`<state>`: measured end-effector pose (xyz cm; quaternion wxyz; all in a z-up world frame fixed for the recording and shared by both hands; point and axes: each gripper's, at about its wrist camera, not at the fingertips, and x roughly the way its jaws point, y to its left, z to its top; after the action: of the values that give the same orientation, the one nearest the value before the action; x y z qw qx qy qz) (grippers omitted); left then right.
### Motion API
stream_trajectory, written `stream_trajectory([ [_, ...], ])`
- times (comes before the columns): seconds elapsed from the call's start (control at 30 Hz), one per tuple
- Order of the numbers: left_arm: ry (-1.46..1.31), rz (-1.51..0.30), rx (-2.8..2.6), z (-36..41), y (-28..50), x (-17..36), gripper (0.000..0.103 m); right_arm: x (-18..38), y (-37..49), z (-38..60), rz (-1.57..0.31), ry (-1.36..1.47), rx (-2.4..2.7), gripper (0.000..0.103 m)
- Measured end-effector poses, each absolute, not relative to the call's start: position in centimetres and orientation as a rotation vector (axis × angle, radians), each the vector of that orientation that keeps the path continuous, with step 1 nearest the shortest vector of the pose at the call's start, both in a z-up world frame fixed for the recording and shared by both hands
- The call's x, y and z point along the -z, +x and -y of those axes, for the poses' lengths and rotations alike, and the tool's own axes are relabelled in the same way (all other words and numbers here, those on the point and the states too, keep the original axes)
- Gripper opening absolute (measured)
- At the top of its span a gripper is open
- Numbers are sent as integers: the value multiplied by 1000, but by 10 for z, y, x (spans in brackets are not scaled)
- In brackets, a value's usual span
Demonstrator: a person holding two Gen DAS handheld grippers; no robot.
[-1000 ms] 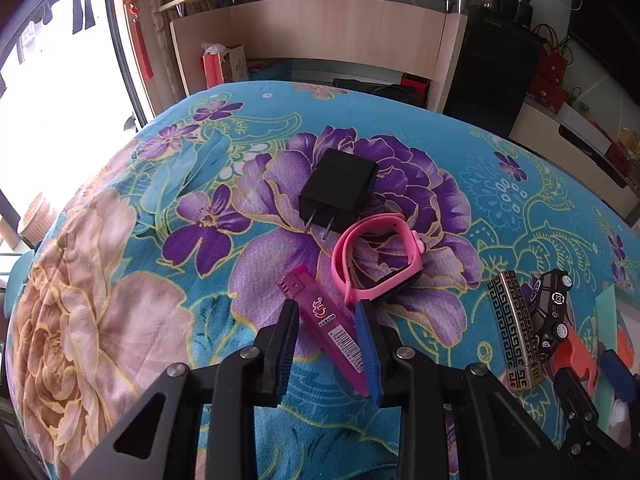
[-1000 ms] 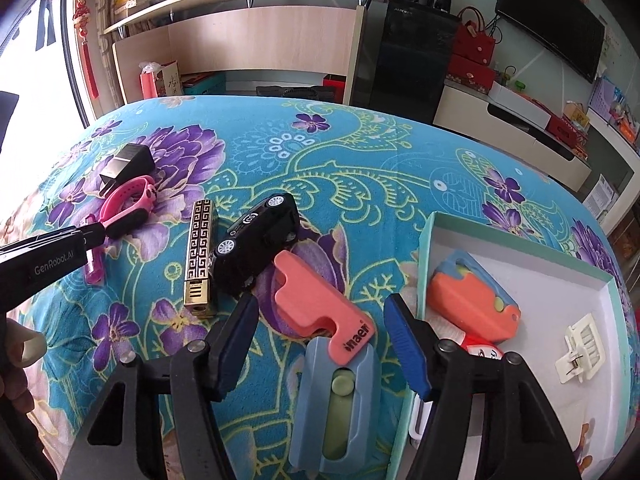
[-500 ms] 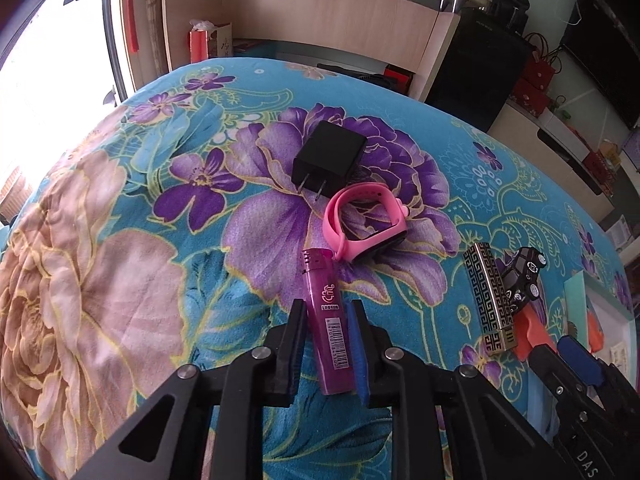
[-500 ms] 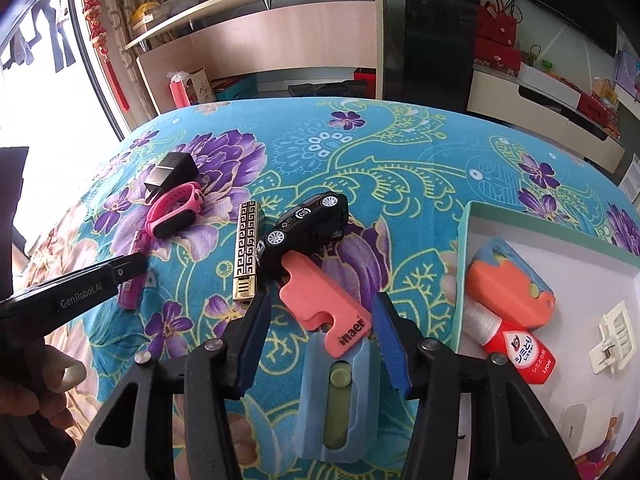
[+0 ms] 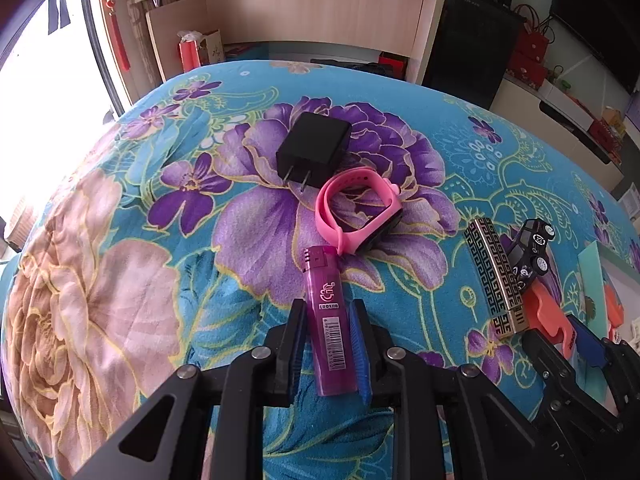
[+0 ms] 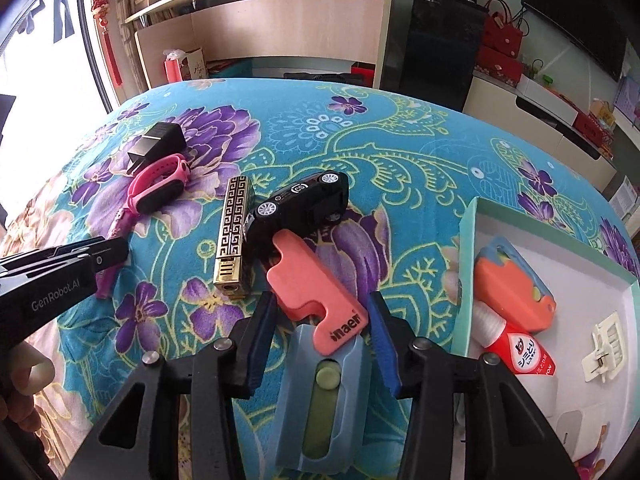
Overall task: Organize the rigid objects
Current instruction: 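Grasp the pink lighter with the left tool while the right tool grasps the blue-and-pink maer cutter, then carry the pink lighter and maer cutter into the white tray and release both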
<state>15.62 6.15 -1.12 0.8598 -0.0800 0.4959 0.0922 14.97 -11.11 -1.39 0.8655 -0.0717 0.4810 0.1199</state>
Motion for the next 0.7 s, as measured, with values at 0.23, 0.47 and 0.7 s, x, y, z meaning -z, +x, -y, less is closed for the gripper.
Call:
stream_trajectory([
  [0.23,-169,-1028,-209,-62,159,14,25,13,149,116,-992,-110,-249,40],
  [0.47,-117,-1014,-245,-61,158,11,22,6,149,123,-976,-41,-261,40],
  [0.7,-148,-971,-263,-71,153,-2,21,-11,145,130,-914,30,-282,40],
])
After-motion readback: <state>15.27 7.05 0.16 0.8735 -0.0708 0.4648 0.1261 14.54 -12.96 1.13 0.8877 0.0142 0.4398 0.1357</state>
